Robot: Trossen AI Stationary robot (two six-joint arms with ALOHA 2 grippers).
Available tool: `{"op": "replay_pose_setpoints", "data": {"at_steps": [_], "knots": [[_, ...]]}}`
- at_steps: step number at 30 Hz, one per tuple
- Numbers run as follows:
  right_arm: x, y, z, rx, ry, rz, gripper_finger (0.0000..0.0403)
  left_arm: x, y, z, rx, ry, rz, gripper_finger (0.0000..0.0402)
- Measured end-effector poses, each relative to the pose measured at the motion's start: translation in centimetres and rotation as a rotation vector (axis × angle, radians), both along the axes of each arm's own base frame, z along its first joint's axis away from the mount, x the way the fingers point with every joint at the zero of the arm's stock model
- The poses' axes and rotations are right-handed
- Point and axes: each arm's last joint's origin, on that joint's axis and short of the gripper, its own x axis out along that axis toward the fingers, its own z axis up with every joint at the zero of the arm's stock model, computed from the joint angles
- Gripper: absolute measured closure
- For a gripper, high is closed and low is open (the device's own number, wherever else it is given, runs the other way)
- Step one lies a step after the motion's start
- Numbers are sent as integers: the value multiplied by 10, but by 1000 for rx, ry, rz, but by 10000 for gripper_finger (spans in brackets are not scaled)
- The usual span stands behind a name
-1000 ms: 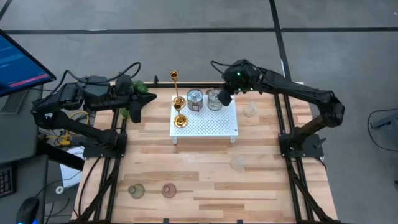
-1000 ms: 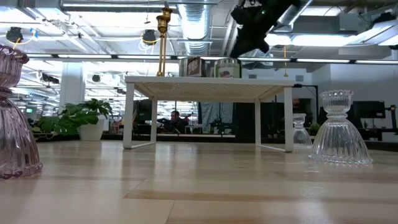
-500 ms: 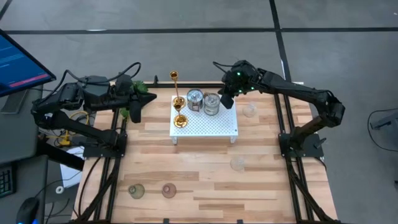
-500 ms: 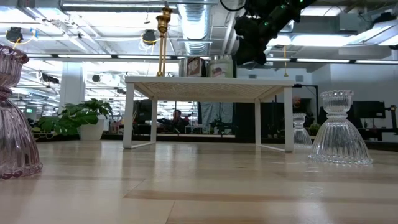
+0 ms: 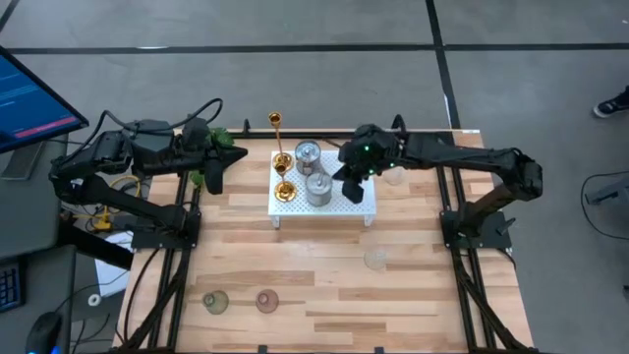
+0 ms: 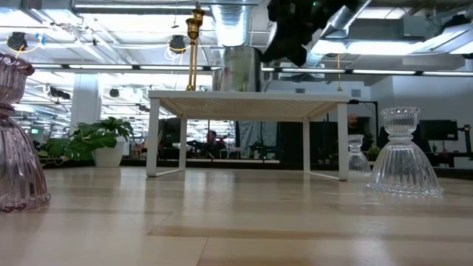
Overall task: Pick & Place candle stick holders
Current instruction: Put the silver scented candle on the shelf, then put the top transparent glass candle holder on the shelf
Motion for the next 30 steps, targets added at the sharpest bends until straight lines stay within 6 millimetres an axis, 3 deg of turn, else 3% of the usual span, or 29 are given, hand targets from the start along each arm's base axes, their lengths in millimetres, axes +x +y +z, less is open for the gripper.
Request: {"op": "replay_pose_setpoints", "data": {"at_steps": [6,10,18,21,24,30], "knots": [[3,14,0,-139,32,-132,403,0,0,0,0,0,0,392],[2,13,1,-110,27,-153,403,0,0,0,0,0,0,392],[12,30,-12,-95,67,-145,403,0,0,0,3,1,-1,392],[-10,31,-3,-146,148,-218,403,0,0,0,3,0,-1,392],[-46,27,18,-202,229,-346,403,0,0,0,3,1,-1,392],[-98,-6,17,-116,495,-591,385,0,0,0,22,7,-4,392]]}}
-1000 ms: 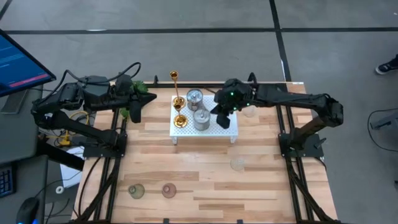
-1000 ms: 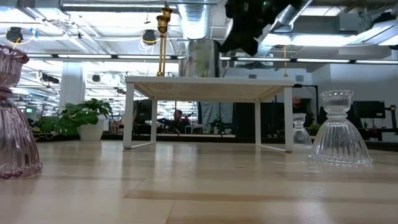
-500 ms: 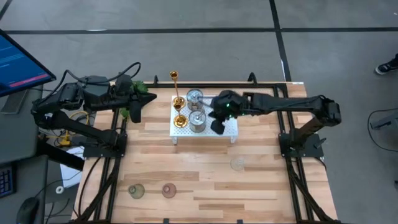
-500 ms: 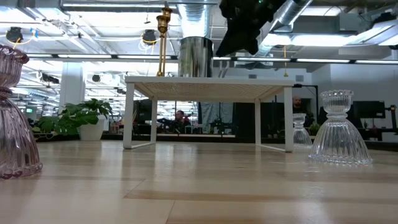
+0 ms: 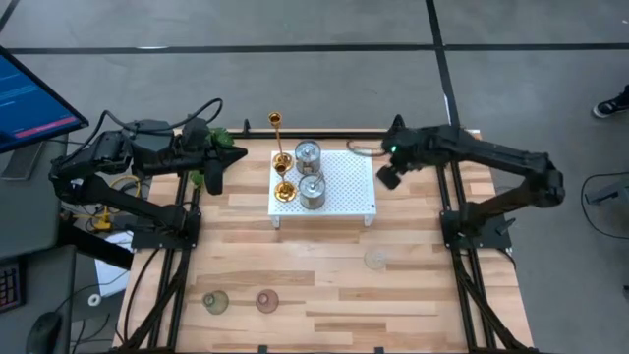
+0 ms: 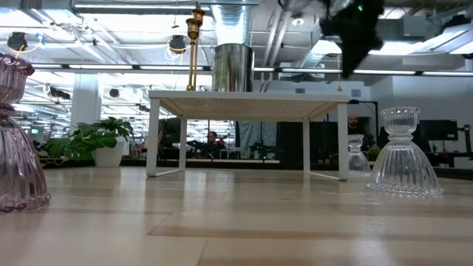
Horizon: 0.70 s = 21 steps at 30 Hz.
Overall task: Pick & Place candle stick holders
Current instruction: Put the top transparent glass candle holder on the shelf
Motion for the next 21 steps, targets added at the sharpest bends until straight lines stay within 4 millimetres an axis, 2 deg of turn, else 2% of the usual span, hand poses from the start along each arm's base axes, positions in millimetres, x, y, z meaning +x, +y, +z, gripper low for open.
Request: {"op": "replay_pose_setpoints", "data": {"at_steps": [4,10,13,16,21], "knots": [[-11,-26,-15,88,80,-120,318,0,0,0,0,0,0,392],[-13,-67,-39,218,139,-211,169,0,0,0,-1,0,1,392],[-10,-80,-52,305,152,-214,113,0,0,0,-1,0,0,392],[-4,-88,-63,329,178,-197,86,0,0,0,-5,-2,1,392],[6,-98,-74,311,155,-174,86,0,0,0,-8,-5,1,392]]}}
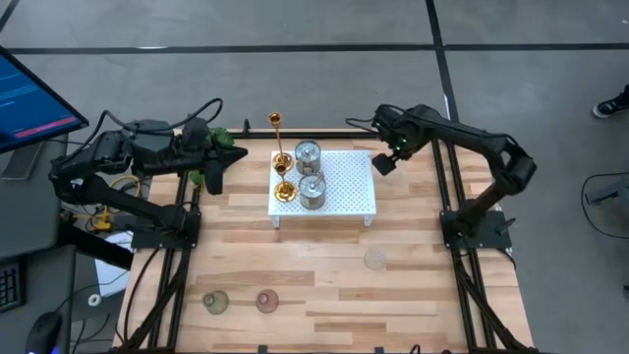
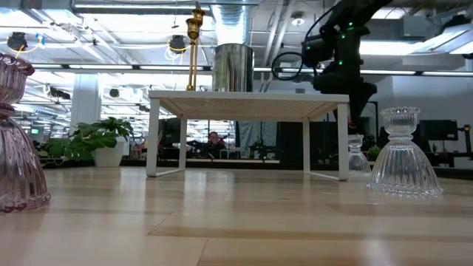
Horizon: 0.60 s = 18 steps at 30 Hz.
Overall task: Pick & Place candle stick holders
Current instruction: Put the top transparent glass candle holder on the shelf
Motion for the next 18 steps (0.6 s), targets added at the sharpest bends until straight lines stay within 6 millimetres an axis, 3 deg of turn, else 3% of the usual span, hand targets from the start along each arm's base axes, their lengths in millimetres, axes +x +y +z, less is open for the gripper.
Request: {"op": "replay_pose_setpoints", "data": {"at_steps": [6,10,18], "knots": [[-6,-9,-6,13,-16,-13,96,0,0,0,-1,-1,0,392],[-16,-10,-20,48,-37,-30,96,0,0,0,0,0,0,392],[-15,-13,-45,45,-108,-38,97,0,0,0,-1,-2,0,392]]}}
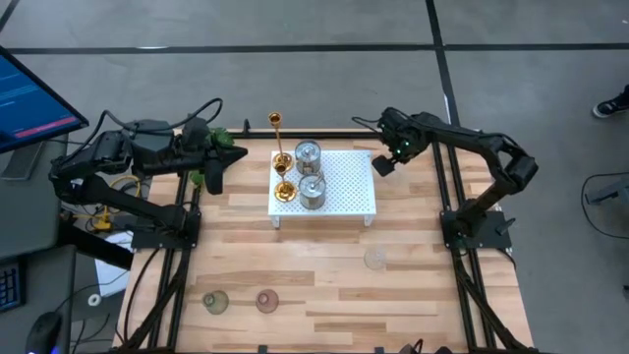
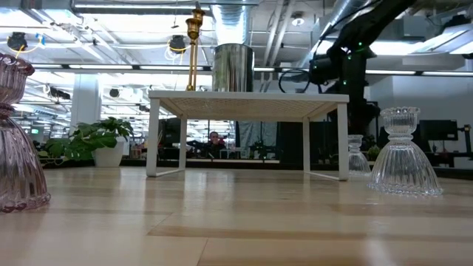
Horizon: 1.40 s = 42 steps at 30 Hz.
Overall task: Pick & Place candle stick holders
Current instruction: Put the top transparent glass candle holder on the shelf
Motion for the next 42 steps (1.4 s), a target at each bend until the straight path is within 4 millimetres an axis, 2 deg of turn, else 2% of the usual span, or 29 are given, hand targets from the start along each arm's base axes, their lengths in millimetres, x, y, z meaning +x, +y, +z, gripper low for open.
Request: {"op": "replay_pose_setpoints", "data": {"at_steps": [4,11,14,19,28,31,34,42], "knots": [[-3,2,-7,10,12,0,104,0,0,0,-3,-2,0,392],[-7,5,-13,35,45,20,140,0,0,0,-22,-10,3,392],[-6,5,-13,24,44,29,172,0,0,1,-22,-14,3,392],[-6,5,-13,22,46,47,249,0,0,1,-22,-16,3,392],[-8,7,-9,49,78,65,248,0,0,2,-22,-23,3,392],[-10,7,5,57,123,90,248,0,0,2,-20,-22,3,392],[-11,8,27,47,129,98,248,0,0,2,-19,-22,3,392],[4,16,111,-71,38,126,248,0,0,2,-19,-22,2,392]]}}
